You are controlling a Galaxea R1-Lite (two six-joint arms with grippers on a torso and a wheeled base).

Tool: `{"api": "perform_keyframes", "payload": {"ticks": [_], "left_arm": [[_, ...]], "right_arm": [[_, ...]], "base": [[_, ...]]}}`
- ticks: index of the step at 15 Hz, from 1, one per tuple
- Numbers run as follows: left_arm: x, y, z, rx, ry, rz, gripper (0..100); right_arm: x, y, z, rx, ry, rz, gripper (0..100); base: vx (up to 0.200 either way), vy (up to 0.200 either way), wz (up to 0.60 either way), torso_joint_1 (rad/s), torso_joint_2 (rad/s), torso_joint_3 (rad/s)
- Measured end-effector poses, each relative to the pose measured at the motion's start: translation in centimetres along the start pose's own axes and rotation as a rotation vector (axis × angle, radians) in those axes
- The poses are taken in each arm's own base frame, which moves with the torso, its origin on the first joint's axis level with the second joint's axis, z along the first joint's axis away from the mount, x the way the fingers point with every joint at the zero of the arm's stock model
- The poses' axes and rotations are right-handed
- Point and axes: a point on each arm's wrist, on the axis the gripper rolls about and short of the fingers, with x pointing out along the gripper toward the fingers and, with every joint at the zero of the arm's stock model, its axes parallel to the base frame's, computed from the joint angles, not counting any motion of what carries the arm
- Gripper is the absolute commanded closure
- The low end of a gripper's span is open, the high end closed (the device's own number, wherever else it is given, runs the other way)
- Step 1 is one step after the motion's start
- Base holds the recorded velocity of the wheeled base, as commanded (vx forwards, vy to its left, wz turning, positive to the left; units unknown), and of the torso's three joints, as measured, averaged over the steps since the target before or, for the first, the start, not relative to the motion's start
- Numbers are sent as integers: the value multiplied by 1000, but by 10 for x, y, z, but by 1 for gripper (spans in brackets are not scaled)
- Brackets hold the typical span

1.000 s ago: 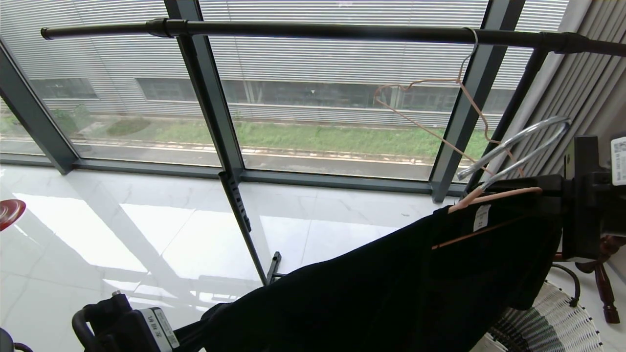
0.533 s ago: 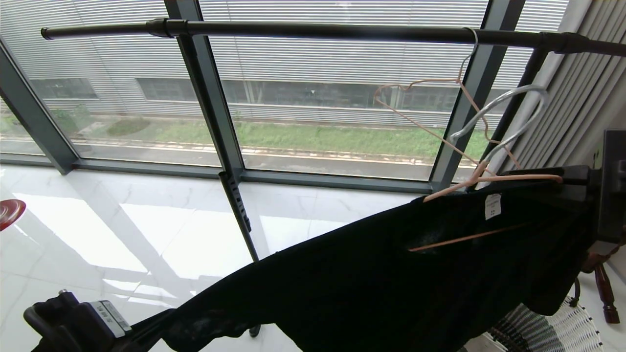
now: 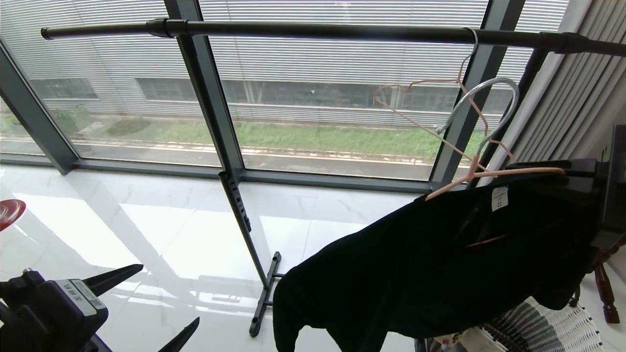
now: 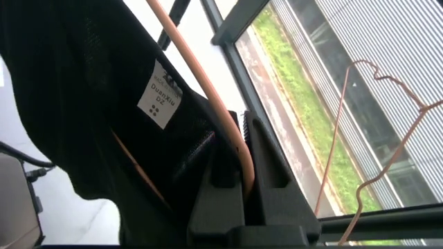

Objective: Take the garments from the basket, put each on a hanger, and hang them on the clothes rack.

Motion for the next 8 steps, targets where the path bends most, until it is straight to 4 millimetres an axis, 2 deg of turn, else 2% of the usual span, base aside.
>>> {"api": "perform_keyframes", "payload": {"ticks": [4,8], "left_arm": [[0,9,4,-45,29,124,0],[3,36,12,-110,79,343,0]], "right_arm": [[-1,11,-13,227,226,-201,100],[9,38,-3,543,273,-263,100]], "base": [[0,0,0,0,0,0],[0,0,0,0,0,0]]}}
